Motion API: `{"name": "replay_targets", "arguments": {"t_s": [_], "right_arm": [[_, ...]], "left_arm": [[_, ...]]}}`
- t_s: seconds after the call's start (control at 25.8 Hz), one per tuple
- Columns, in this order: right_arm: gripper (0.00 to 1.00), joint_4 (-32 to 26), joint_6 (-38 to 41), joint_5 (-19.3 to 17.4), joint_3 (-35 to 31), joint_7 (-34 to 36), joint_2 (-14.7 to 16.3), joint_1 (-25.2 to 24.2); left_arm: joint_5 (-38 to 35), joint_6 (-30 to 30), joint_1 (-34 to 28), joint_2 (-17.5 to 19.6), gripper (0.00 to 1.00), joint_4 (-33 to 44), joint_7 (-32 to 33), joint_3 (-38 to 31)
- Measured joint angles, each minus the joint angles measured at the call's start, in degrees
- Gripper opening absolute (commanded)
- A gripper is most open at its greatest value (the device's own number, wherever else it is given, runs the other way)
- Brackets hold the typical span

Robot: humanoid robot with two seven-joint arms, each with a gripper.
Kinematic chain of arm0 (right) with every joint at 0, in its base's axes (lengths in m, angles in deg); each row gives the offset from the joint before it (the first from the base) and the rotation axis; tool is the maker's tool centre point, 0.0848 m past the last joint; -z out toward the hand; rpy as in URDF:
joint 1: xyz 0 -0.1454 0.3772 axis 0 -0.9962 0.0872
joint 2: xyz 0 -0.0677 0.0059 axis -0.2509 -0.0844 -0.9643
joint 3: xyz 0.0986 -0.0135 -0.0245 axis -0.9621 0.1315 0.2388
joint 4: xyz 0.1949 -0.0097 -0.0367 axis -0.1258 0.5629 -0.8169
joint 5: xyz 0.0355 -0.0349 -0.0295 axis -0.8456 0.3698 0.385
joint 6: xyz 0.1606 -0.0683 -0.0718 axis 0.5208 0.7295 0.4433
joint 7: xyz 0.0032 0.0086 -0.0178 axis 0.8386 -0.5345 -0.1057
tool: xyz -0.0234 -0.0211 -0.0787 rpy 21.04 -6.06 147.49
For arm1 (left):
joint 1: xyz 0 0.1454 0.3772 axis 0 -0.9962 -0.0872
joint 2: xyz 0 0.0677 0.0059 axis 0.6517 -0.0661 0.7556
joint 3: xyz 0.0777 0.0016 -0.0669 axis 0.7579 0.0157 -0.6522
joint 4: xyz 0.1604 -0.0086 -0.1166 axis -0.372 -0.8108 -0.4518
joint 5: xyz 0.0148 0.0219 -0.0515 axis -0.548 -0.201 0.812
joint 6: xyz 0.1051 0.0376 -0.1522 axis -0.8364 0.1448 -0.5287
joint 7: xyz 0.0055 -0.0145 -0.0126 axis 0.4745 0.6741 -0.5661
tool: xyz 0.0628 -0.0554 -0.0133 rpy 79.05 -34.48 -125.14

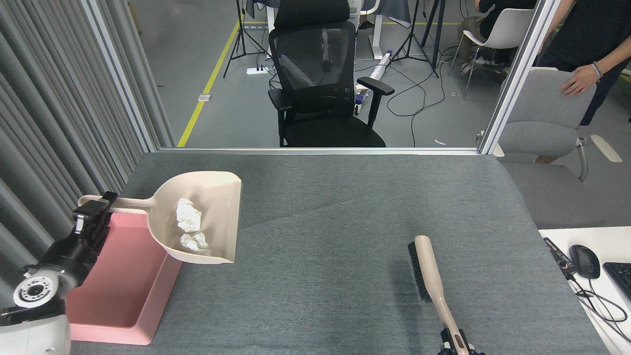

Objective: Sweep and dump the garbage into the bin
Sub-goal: 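Lift the dustpan with the left gripper over the pink bin, then tilt the dustpan with the left gripper to dump tissue into bin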

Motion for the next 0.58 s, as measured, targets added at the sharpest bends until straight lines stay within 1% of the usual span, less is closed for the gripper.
{"name": "replay_targets", "arguments": {"t_s": [0.12,0.19,0.35,0.5,0.58], "right_arm": [[0.14,0.00,0.02,-0.02,0.05,0.01,-0.05,0.21],[0.14,0.00,0.02,-0.02,0.12,0.02,-0.05,0.27],[0.14,-0.02,0.04,-0.02,0.27,0.18,-0.04,0.31],[0.14,-0.11,0.08,0.02,0.39,0.23,0.00,0.28],[0.14,-0.13,0.10,0.04,0.42,0.04,0.04,0.18]], "left_arm": [[2.96,2.85,0.67,5.87,0.00,-4.89,0.08,-0.81],[4.87,4.26,0.83,8.65,0.00,-7.02,0.33,-1.01],[7.05,6.80,0.93,13.26,0.00,-11.88,0.74,-1.42],[7.36,11.75,0.94,18.14,0.00,-17.76,0.83,-1.57],[7.01,14.18,1.31,19.82,0.00,-21.30,0.72,-1.59]]}}
